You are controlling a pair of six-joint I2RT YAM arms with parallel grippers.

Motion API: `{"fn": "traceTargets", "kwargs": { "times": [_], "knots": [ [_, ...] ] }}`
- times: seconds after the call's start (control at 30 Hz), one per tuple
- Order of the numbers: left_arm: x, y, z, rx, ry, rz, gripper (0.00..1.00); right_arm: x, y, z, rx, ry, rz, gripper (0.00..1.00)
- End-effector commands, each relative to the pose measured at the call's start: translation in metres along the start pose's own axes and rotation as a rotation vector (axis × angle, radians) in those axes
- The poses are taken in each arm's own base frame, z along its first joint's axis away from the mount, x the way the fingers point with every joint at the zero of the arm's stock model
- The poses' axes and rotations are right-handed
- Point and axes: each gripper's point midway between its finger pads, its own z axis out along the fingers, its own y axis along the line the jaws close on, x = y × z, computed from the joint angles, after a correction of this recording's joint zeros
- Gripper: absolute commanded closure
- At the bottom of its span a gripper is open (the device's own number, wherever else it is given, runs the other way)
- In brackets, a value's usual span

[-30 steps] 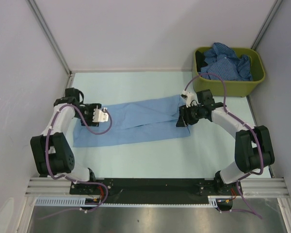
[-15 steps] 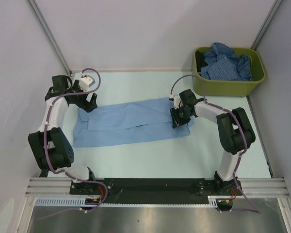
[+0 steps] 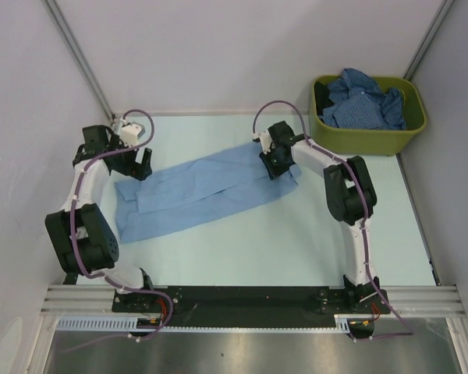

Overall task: Fold and stack the long sleeve shirts
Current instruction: Fold the shirt

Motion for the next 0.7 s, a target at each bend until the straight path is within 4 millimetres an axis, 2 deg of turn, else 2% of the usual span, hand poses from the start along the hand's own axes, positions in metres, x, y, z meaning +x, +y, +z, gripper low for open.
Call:
{"fn": "traceTargets", "kwargs": {
  "times": [0.0, 0.03, 0.07, 0.1, 0.17, 0.2, 0.23, 0.27, 0.37, 0.4, 0.43, 0.47, 0.5, 0.53, 0.57, 0.6, 0.63, 0.67],
  "knots": [
    [0.021, 0.010, 0.007, -0.031, 0.066, 0.006, 0.01, -0.030, -0.062, 0.045, 0.201, -0.032, -0.127, 0.78],
    [0.024, 0.011, 0.009, -0.023, 0.075, 0.020, 0.01, -0.040, -0.069, 0.047, 0.217, -0.050, -0.140, 0.78],
    [0.026, 0.011, 0.011, -0.020, 0.084, 0.022, 0.01, -0.039, -0.080, 0.062, 0.232, -0.044, -0.151, 0.78],
    [0.031, 0.012, 0.012, -0.023, 0.099, 0.017, 0.01, -0.072, -0.093, 0.054, 0.277, -0.114, -0.186, 0.78],
    [0.040, 0.014, 0.019, -0.014, 0.134, 0.026, 0.00, -0.087, -0.112, 0.069, 0.320, -0.149, -0.205, 0.77],
    [0.046, 0.013, 0.021, -0.004, 0.159, 0.025, 0.01, -0.097, -0.119, 0.070, 0.333, -0.172, -0.206, 0.76],
    [0.053, 0.016, 0.024, -0.013, 0.191, 0.027, 0.02, -0.135, -0.125, 0.051, 0.361, -0.265, -0.198, 0.75],
    [0.058, 0.018, 0.027, -0.008, 0.215, 0.023, 0.05, -0.143, -0.126, 0.045, 0.360, -0.283, -0.186, 0.74],
    [0.070, 0.006, 0.024, 0.071, 0.274, 0.036, 0.14, -0.176, -0.111, 0.009, 0.310, -0.396, -0.150, 0.70],
    [0.071, 0.000, 0.023, 0.096, 0.276, 0.050, 0.19, -0.194, -0.093, -0.025, 0.250, -0.468, -0.168, 0.69],
    [0.071, -0.007, 0.022, 0.118, 0.279, 0.079, 0.21, -0.182, -0.080, -0.027, 0.201, -0.451, -0.162, 0.67],
    [0.077, -0.019, 0.019, 0.143, 0.296, 0.088, 0.23, -0.184, -0.065, -0.037, 0.142, -0.486, -0.142, 0.63],
    [0.069, -0.032, 0.014, 0.158, 0.280, 0.133, 0.23, -0.197, -0.050, -0.078, 0.116, -0.548, -0.152, 0.61],
    [0.067, -0.040, 0.011, 0.161, 0.276, 0.171, 0.23, -0.194, -0.040, -0.088, 0.079, -0.554, -0.147, 0.60],
    [0.077, -0.056, 0.009, 0.187, 0.294, 0.191, 0.23, -0.176, -0.024, -0.084, 0.012, -0.517, -0.118, 0.58],
    [0.064, -0.073, 0.001, 0.188, 0.258, 0.259, 0.22, -0.174, -0.015, -0.096, -0.016, -0.523, -0.111, 0.56],
    [0.066, -0.084, -0.002, 0.193, 0.260, 0.291, 0.22, -0.172, -0.006, -0.118, -0.036, -0.544, -0.100, 0.54],
    [0.080, -0.096, -0.004, 0.200, 0.293, 0.316, 0.22, -0.159, 0.004, -0.117, -0.081, -0.520, -0.080, 0.52]
  ]
}}
